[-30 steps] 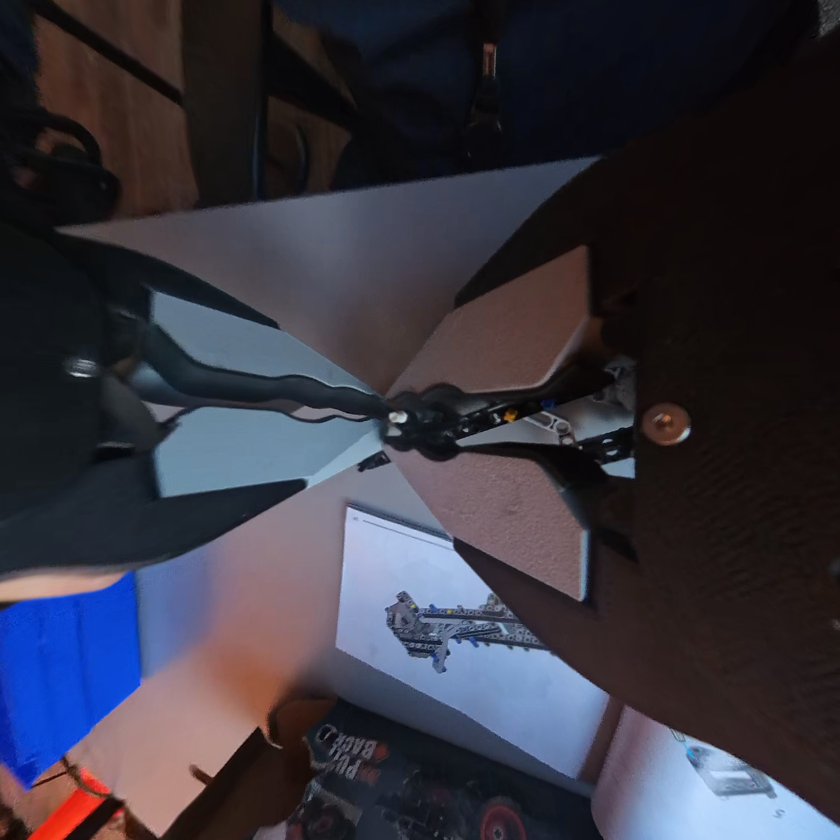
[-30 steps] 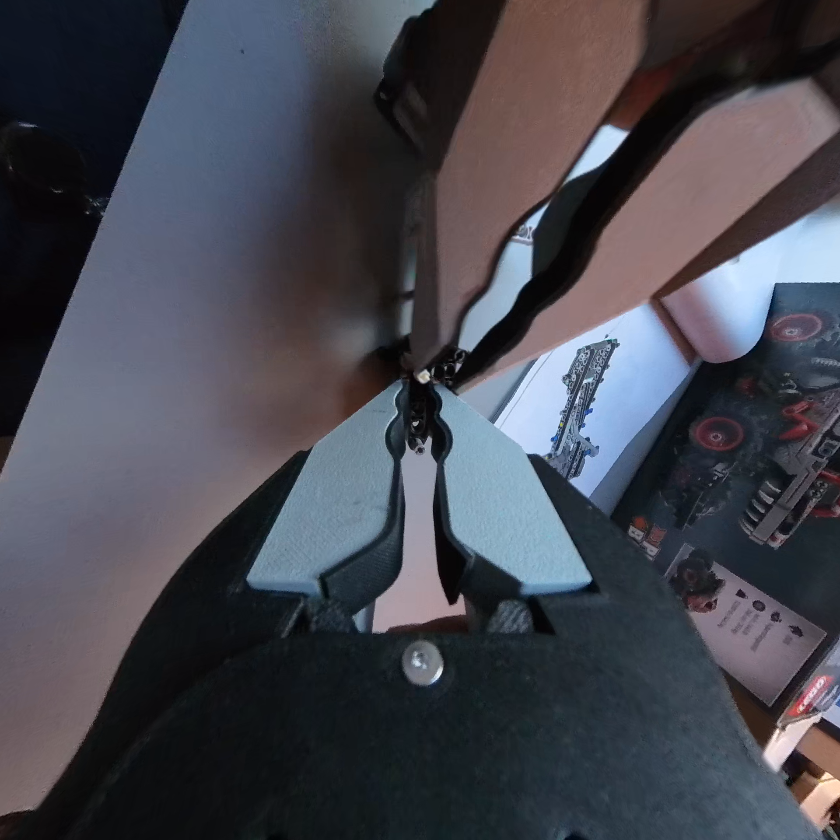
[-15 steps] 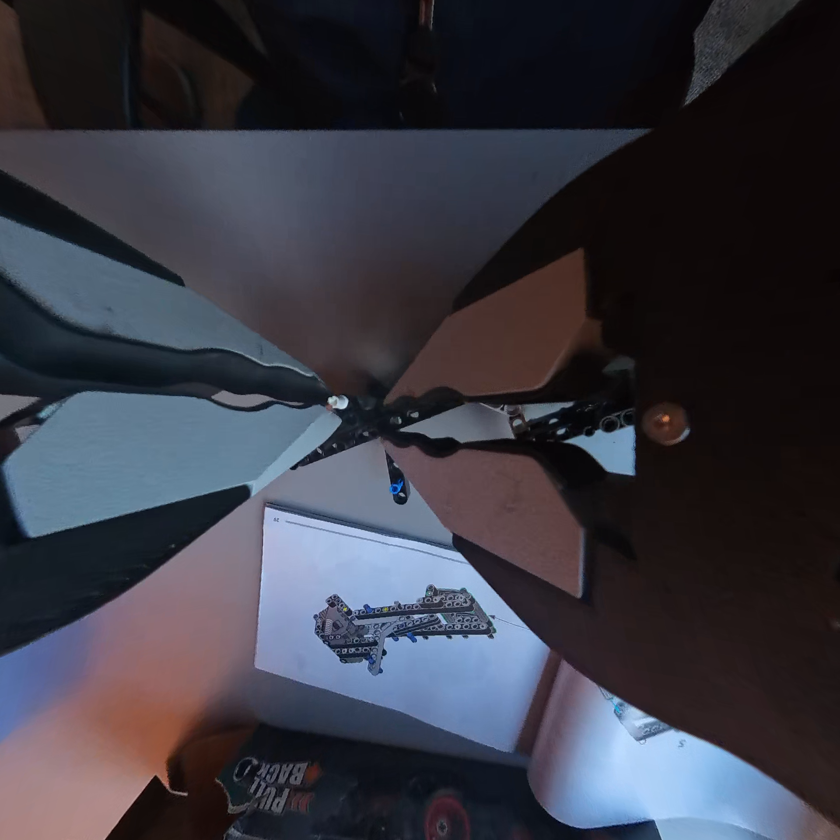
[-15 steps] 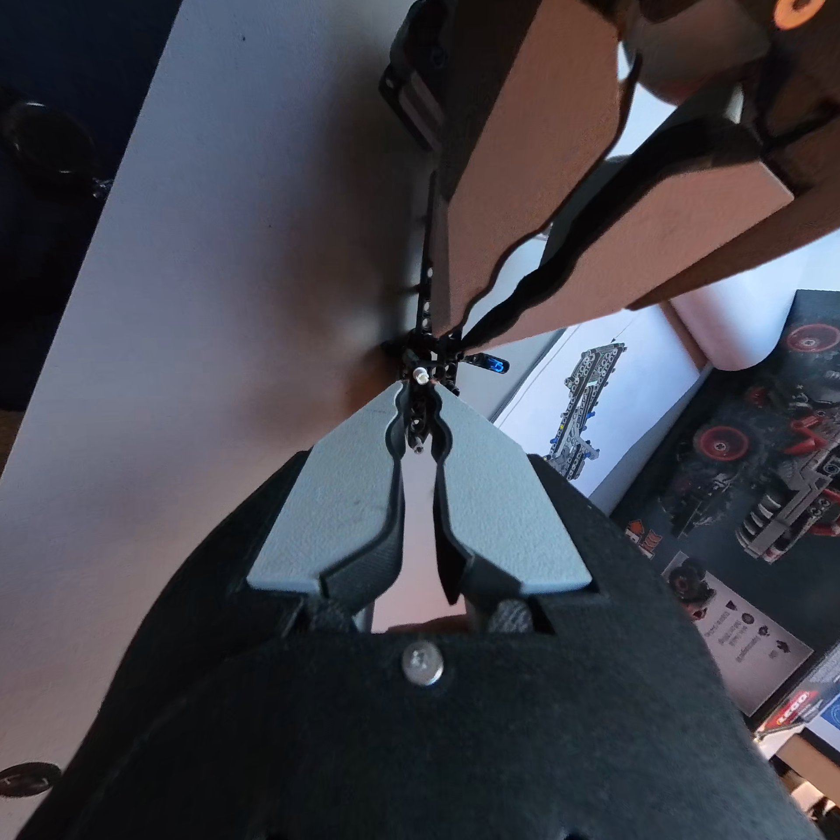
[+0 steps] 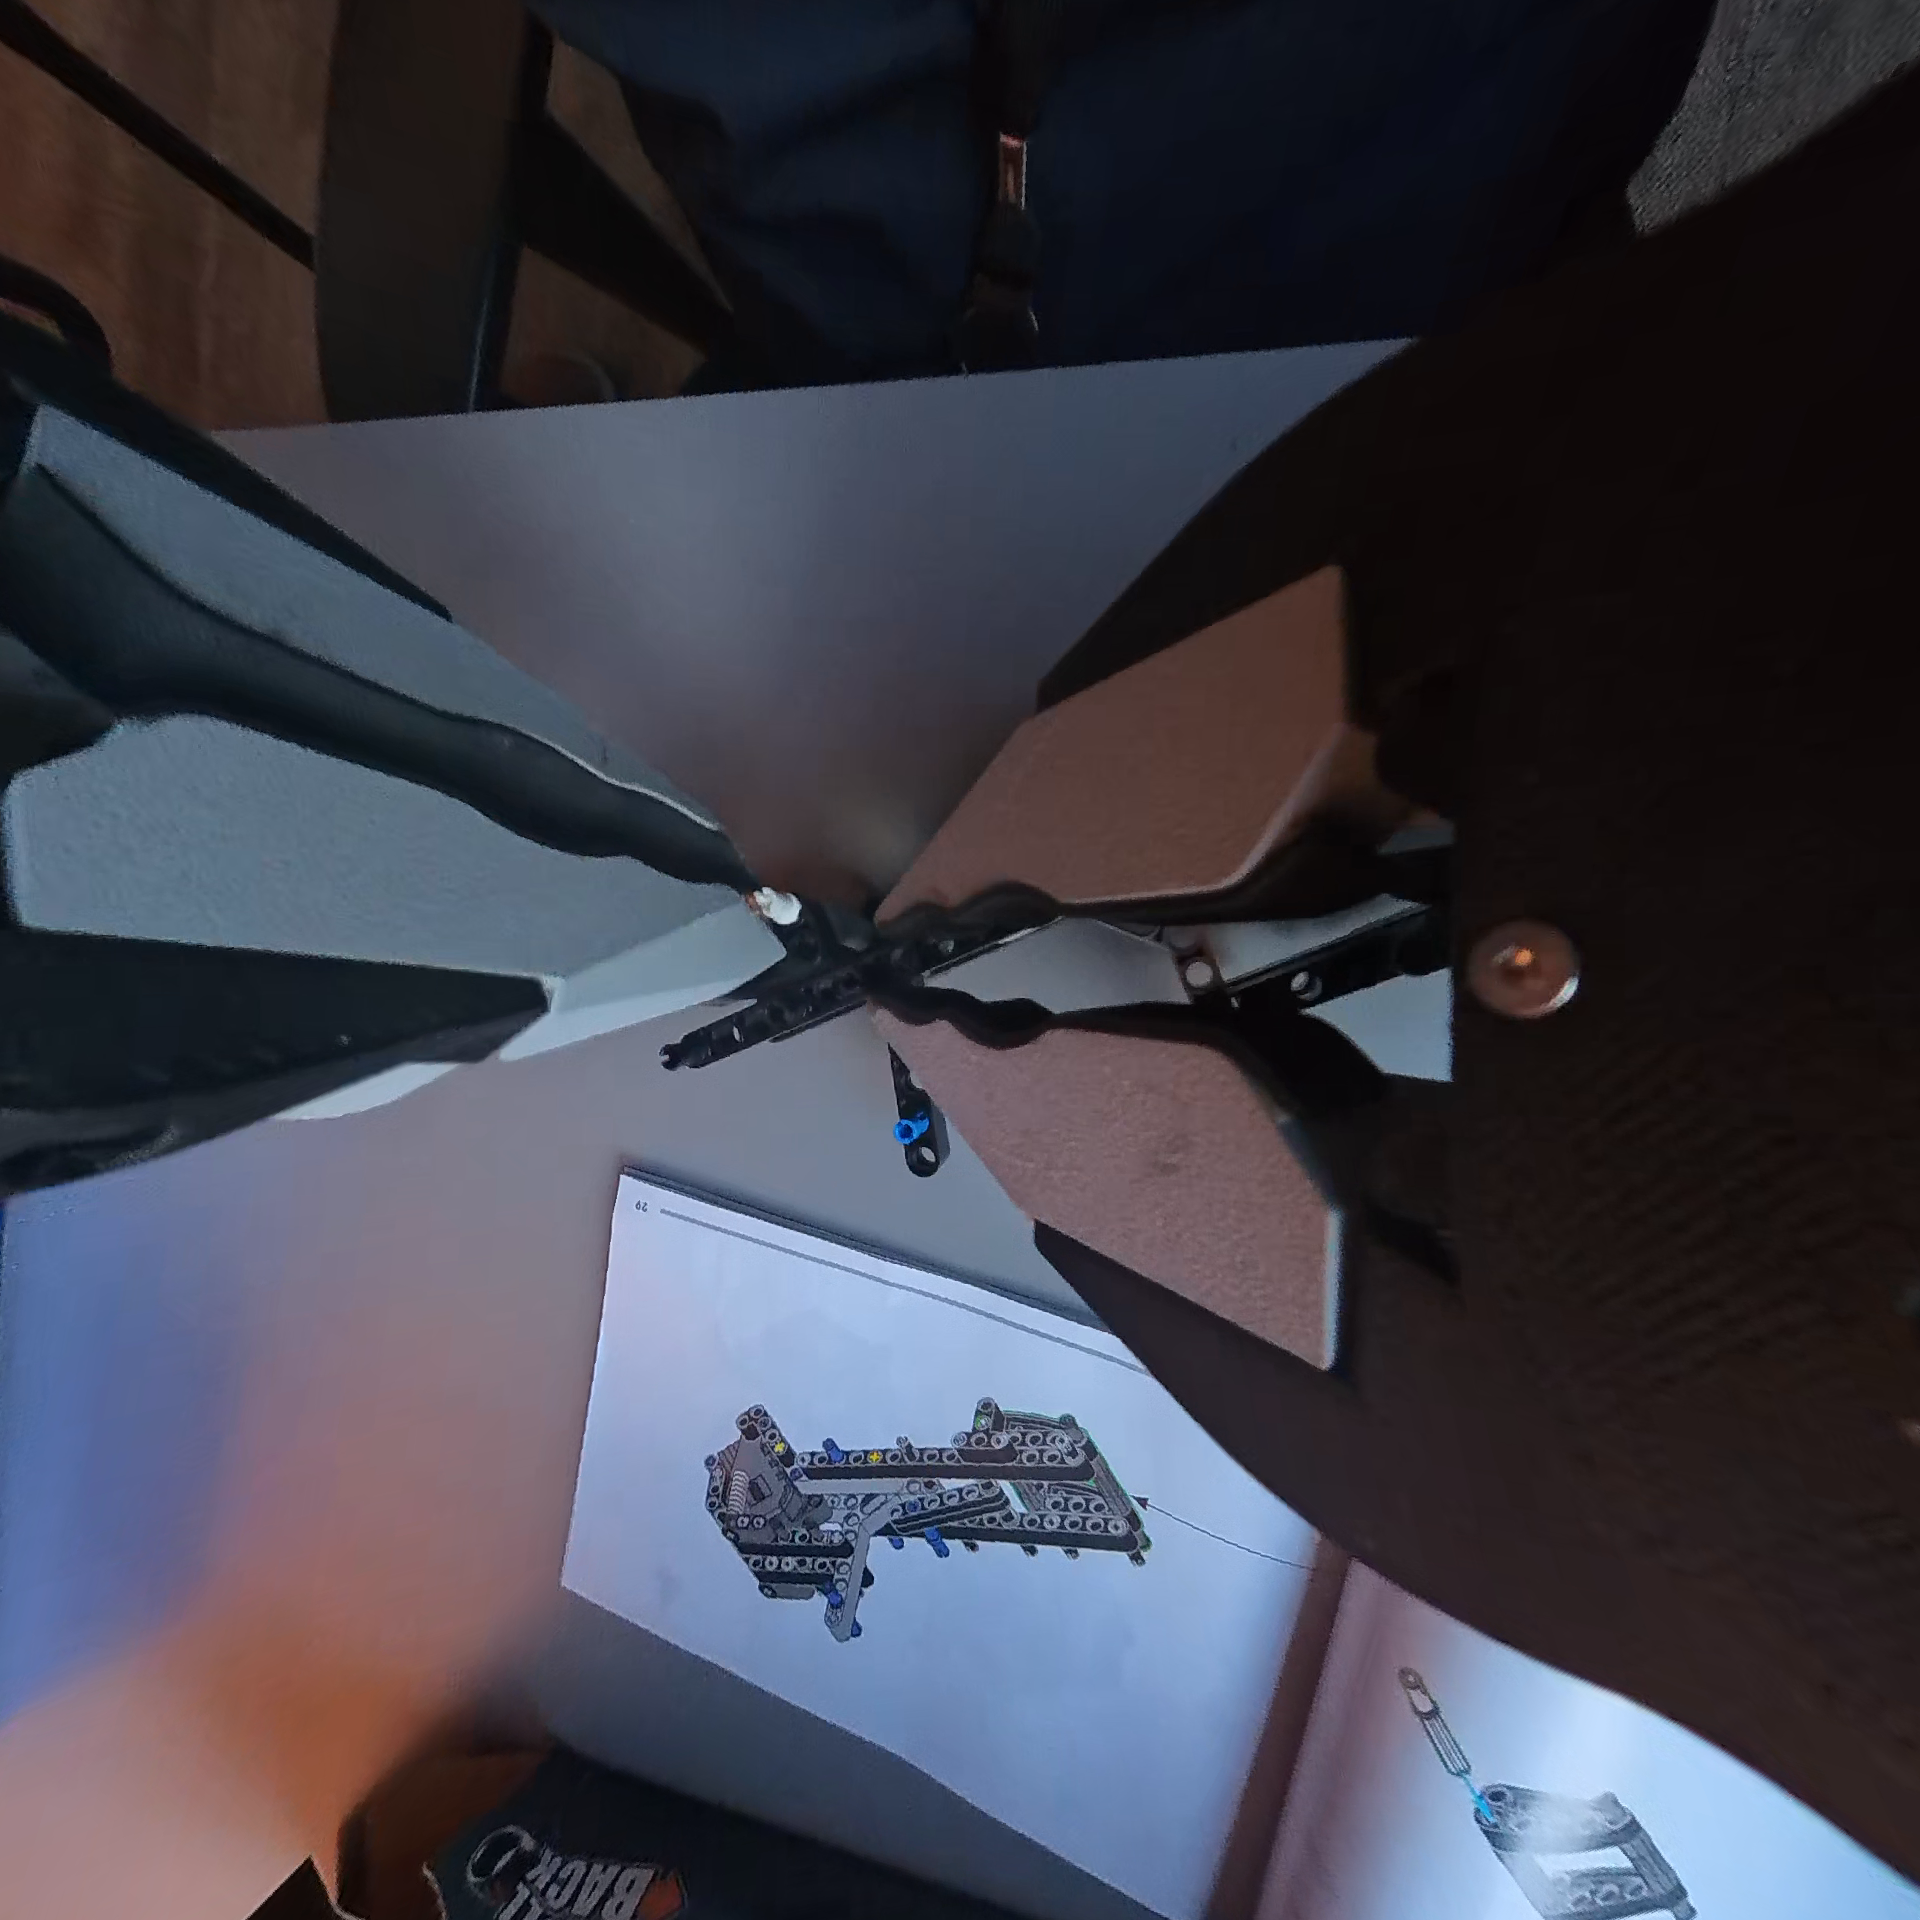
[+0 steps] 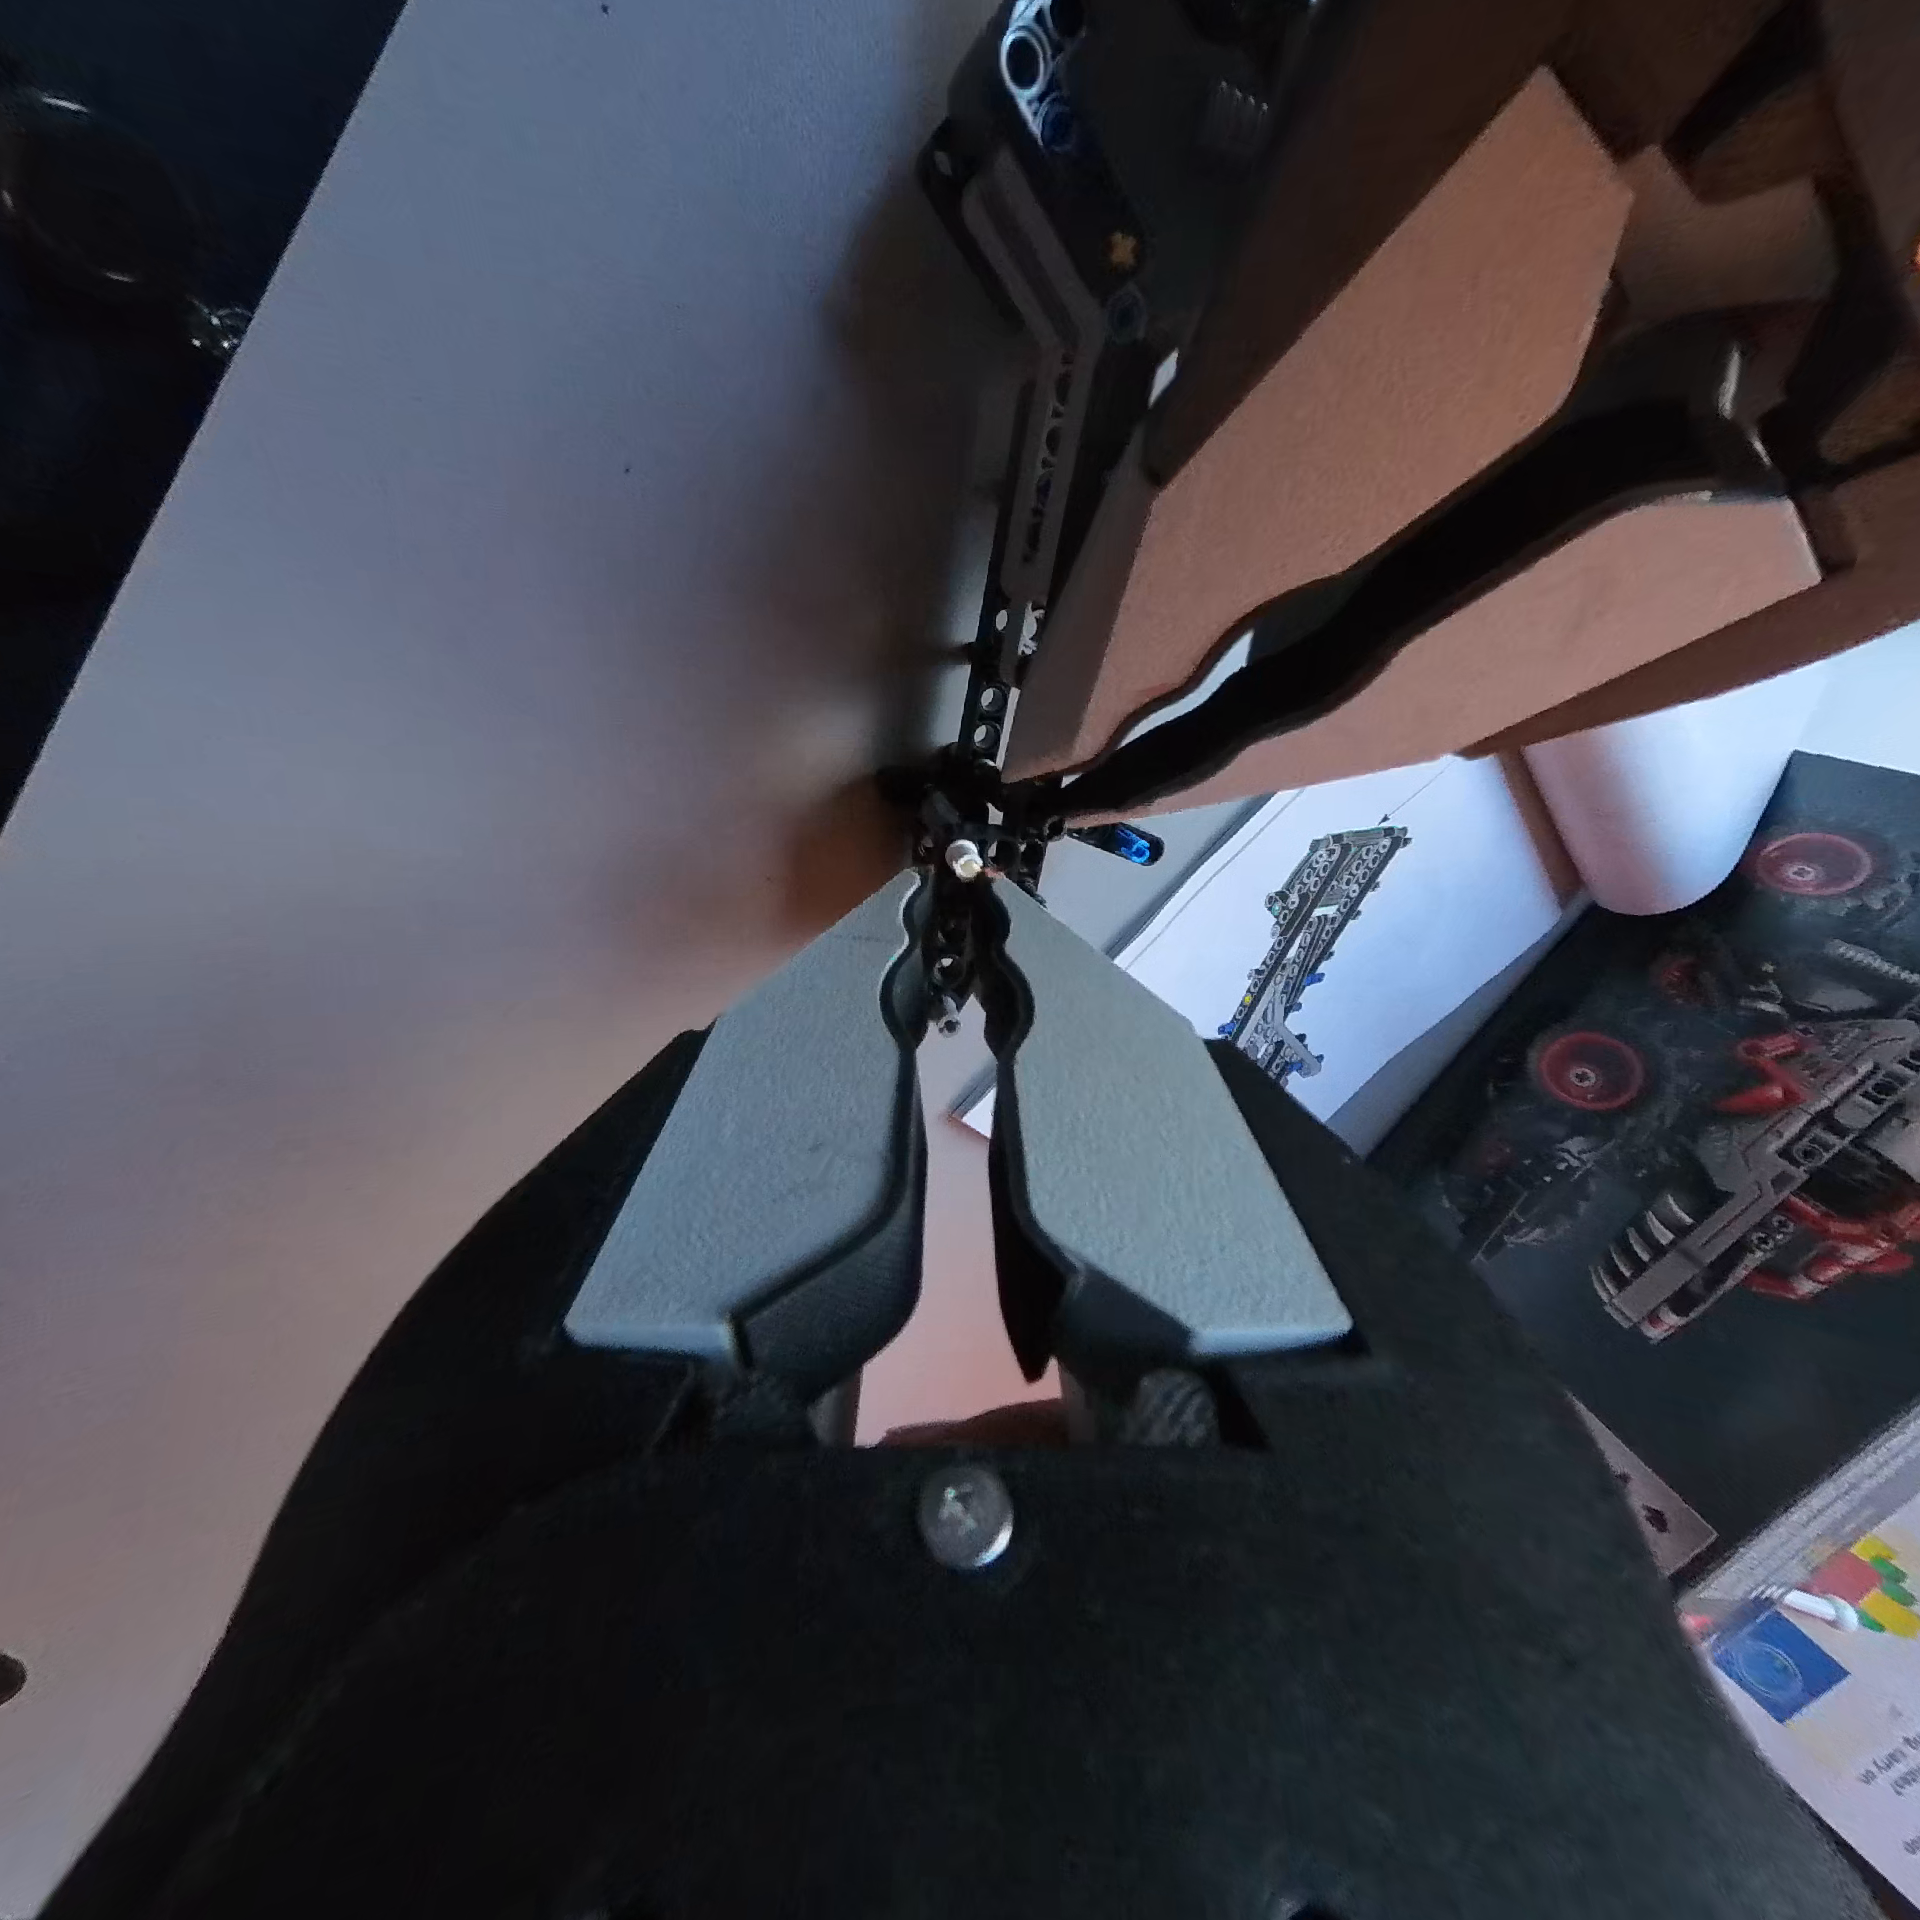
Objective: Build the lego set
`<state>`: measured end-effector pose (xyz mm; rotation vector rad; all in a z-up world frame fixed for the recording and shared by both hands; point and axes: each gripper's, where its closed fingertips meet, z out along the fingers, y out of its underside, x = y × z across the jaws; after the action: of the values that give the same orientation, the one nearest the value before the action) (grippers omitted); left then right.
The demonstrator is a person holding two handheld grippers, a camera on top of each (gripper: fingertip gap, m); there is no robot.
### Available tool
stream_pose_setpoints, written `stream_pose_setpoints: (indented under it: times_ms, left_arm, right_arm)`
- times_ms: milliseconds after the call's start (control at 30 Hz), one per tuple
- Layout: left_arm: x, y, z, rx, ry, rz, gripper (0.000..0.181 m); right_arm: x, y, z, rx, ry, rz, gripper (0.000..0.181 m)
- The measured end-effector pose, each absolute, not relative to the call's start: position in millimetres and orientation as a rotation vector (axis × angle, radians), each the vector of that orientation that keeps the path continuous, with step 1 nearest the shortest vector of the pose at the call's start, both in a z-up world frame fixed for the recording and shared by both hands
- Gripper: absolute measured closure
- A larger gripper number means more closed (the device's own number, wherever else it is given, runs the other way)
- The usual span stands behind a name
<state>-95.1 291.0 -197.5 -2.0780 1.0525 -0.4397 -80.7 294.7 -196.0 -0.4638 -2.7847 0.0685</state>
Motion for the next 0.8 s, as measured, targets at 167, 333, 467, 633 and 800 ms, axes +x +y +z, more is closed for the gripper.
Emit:
stream_pose_setpoints:
  times_ms: [167,333,467,633,800]
  left_arm:
    - [-94.9,290.7,-197.7,-2.072,1.031,-0.472,0.175]
    - [-96.4,290.7,-197.8,-2.071,1.019,-0.462,0.175]
    - [-95.2,290.0,-197.8,-2.068,1.013,-0.475,0.175]
    - [-100.2,290.7,-197.8,-2.069,0.991,-0.477,0.175]
    - [-100.3,290.9,-197.8,-2.069,0.988,-0.487,0.175]
  right_arm:
    - [-81.5,293.0,-196.0,-0.444,-2.795,0.053,0.178]
    - [-82.7,294.1,-196.3,-0.434,-2.795,0.046,0.179]
    - [-80.9,294.8,-197.2,-0.424,-2.823,0.041,0.178]
    - [-85.8,295.8,-197.4,-0.424,-2.808,0.026,0.178]
    - [-86.0,295.7,-197.5,-0.411,-2.870,-0.021,0.179]
